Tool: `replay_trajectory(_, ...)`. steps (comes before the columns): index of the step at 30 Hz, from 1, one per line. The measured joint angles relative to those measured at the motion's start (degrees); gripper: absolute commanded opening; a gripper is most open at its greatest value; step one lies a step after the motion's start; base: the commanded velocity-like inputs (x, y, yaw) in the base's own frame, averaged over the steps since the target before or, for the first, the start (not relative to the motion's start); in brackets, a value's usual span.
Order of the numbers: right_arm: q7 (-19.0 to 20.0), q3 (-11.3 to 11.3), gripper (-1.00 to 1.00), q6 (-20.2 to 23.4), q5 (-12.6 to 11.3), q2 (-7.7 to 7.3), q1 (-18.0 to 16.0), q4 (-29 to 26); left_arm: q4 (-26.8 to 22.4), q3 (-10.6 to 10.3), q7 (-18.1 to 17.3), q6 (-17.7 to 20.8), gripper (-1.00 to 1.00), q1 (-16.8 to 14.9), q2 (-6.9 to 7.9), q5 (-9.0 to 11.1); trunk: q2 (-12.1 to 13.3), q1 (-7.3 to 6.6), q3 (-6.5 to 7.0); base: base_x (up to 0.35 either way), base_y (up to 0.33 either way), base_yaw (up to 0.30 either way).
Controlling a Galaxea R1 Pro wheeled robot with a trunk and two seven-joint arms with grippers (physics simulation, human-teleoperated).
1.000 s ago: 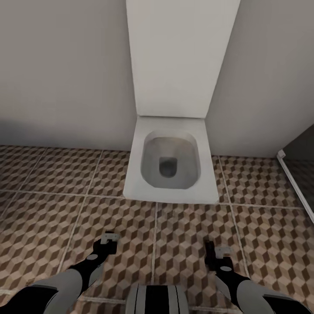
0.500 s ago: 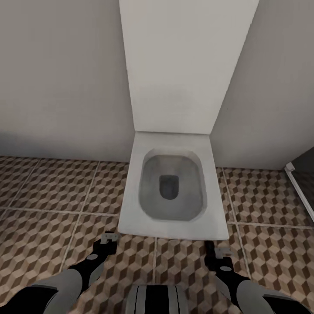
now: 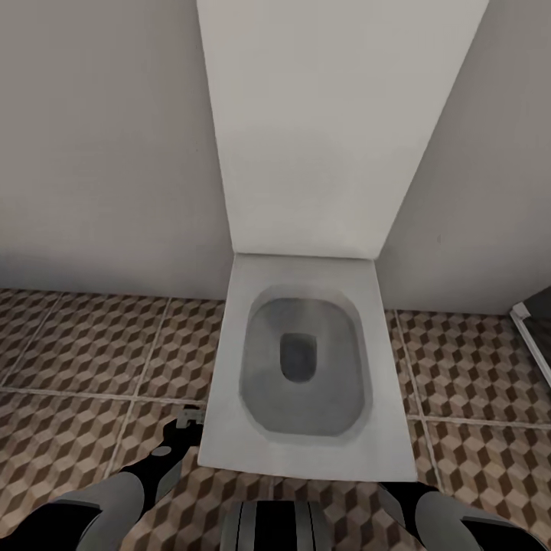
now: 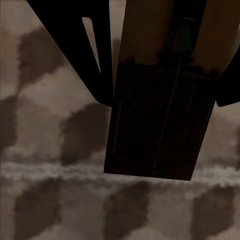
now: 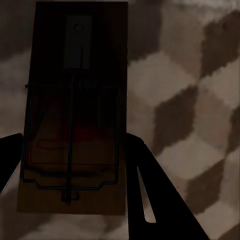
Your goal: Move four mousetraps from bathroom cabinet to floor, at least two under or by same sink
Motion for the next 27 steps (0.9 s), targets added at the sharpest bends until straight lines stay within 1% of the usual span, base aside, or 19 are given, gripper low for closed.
replay_trajectory(9, -0.01, 0.0, -1.0, 0.0, 0.0, 0.0, 0.0, 0.0, -0.01, 0.01, 0.02, -0.03, -1.0, 0.02, 0.03, 0.07, 0.0, 0.0, 0.0, 0.051, -0.126, 0.0)
replay_trajectory(27, 0.3, 0.0, -1.0, -0.05, 0.02, -0.06, 0.0, 0.0, 0.0, 0.0, -0.01, -0.1, -1.0, 0.01, 0.07, 0.05, 0.0, 0.0, 0.0, 0.002, -0.006, 0.0)
